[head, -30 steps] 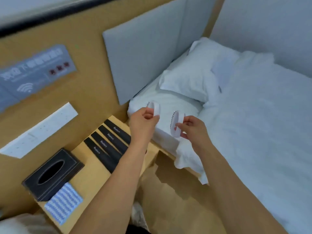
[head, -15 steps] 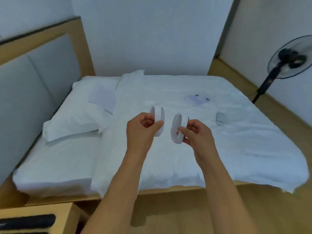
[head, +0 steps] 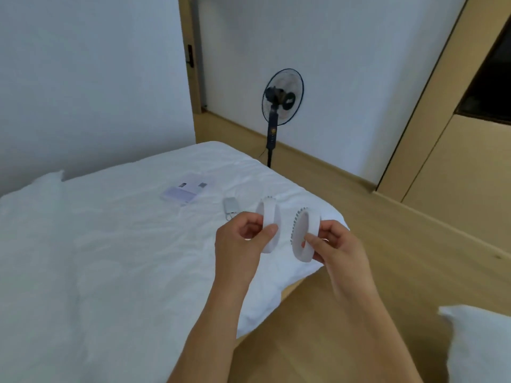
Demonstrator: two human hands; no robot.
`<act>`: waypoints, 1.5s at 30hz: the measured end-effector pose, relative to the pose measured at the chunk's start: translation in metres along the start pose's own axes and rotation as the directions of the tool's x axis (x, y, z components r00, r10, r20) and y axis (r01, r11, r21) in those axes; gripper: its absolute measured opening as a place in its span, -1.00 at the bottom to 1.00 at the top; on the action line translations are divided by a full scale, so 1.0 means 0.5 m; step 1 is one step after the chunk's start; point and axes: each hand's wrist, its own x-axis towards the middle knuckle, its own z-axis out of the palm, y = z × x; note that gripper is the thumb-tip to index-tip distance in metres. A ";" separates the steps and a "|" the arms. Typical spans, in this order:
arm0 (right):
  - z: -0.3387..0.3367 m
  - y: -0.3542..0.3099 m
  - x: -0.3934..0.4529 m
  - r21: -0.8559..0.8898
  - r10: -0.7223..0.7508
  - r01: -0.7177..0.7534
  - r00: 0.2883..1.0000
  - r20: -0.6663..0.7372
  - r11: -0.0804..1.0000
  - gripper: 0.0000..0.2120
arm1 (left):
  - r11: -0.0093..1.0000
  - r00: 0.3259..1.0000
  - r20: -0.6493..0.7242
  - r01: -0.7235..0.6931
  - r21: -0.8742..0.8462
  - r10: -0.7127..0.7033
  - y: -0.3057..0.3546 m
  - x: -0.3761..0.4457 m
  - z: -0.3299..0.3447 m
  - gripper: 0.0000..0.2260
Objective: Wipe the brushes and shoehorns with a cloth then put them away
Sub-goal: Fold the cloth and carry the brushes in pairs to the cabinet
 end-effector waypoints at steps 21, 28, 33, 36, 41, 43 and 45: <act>-0.318 0.011 0.309 -0.104 -0.080 0.024 0.809 -0.582 0.994 -0.80 | 0.987 0.811 0.585 0.087 -0.132 0.007 -0.046 0.339 0.559 -0.94; -0.512 0.040 0.437 -0.073 -0.097 0.066 0.771 -0.630 0.995 -0.82 | 0.988 0.766 0.642 0.073 -0.134 0.031 -0.052 0.368 0.799 -0.95; -0.669 0.023 0.570 -0.070 -0.114 0.090 0.812 -0.572 0.993 -0.84 | 0.990 0.785 0.619 0.071 -0.124 0.021 -0.028 0.415 0.992 -0.93; -0.761 0.009 0.645 -0.067 -0.109 0.086 0.831 -0.546 0.994 -0.85 | 0.987 0.802 0.598 0.089 -0.135 0.010 -0.011 0.442 1.107 -0.90; -0.883 0.013 0.746 -0.066 -0.089 0.063 0.844 -0.528 0.996 -0.85 | 0.982 0.810 0.586 0.127 -0.137 -0.023 -0.017 0.481 1.255 -0.95; -0.925 0.017 0.785 -0.069 -0.083 0.055 0.848 -0.524 0.996 -0.85 | 0.982 0.814 0.580 0.133 -0.134 -0.031 -0.026 0.500 1.308 -0.96; -0.965 0.023 0.828 -0.075 -0.078 0.045 0.842 -0.533 0.996 -0.83 | 0.982 0.811 0.584 0.137 -0.131 -0.035 -0.032 0.521 1.363 -0.96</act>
